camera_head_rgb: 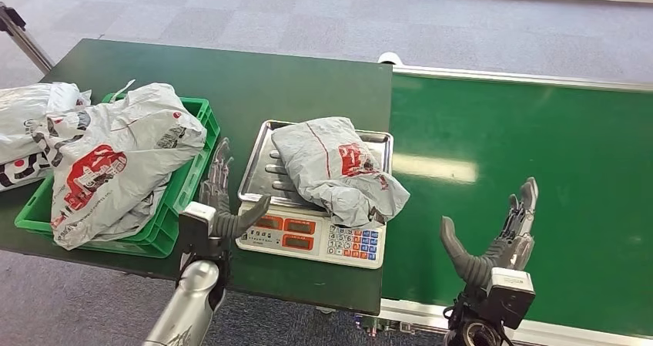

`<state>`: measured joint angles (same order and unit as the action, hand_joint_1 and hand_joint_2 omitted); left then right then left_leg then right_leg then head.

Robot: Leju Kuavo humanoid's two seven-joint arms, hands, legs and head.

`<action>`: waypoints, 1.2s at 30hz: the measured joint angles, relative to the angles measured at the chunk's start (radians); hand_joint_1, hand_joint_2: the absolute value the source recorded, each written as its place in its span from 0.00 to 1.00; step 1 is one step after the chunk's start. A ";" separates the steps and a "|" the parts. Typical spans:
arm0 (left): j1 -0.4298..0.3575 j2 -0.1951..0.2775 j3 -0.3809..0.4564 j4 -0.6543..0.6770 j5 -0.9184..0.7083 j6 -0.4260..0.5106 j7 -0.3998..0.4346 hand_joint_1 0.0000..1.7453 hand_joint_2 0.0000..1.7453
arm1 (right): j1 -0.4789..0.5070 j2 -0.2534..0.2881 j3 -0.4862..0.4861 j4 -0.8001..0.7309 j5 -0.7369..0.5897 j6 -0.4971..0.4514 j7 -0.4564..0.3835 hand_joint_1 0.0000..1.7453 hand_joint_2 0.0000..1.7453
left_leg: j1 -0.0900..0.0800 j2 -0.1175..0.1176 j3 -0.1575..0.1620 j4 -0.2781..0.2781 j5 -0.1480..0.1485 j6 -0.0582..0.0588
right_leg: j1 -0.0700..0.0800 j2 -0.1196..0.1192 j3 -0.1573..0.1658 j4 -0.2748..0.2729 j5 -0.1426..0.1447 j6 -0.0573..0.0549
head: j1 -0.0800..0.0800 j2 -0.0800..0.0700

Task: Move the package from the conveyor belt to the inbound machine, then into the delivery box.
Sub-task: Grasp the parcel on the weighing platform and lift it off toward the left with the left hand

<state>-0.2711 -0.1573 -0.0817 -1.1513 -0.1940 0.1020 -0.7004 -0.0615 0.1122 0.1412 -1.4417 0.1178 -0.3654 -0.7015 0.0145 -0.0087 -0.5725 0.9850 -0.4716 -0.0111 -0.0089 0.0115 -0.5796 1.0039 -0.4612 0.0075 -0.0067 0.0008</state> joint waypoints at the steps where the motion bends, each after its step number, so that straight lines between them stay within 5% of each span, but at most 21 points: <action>1: -0.017 0.005 0.000 0.004 -0.008 0.002 0.000 0.00 1.00 | 0.000 0.001 -0.004 0.005 0.002 0.004 0.000 0.00 1.00 | 0.000 0.000 0.000 0.000 0.000 0.000 | 0.000 0.000 0.000 0.000 0.000 0.000 | 0.000 0.000; 15: -0.243 0.025 -0.003 0.101 -0.174 0.027 0.024 0.00 1.00 | -0.032 0.021 -0.013 0.171 0.058 0.145 0.000 0.00 1.00 | 0.000 -0.001 0.000 0.000 0.000 0.000 | 0.000 0.000 0.000 0.000 0.000 0.000 | 0.000 0.000; 36: -0.348 0.029 -0.142 0.364 -0.462 -0.104 0.269 0.00 1.00 | -0.049 0.032 -0.016 0.258 0.105 0.188 0.000 0.00 1.00 | 0.000 0.000 0.000 0.000 0.000 0.000 | 0.000 0.000 0.000 0.000 0.000 0.000 | 0.000 0.000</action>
<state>-0.6188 -0.1279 -0.2239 -0.7874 -0.6560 -0.0023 -0.4312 -0.1103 0.1442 0.1253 -1.1837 0.2225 -0.1773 -0.7015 0.0143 -0.0092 -0.5729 0.9851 -0.4715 -0.0112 -0.0090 0.0114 -0.5800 1.0040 -0.4611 0.0076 -0.0067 0.0008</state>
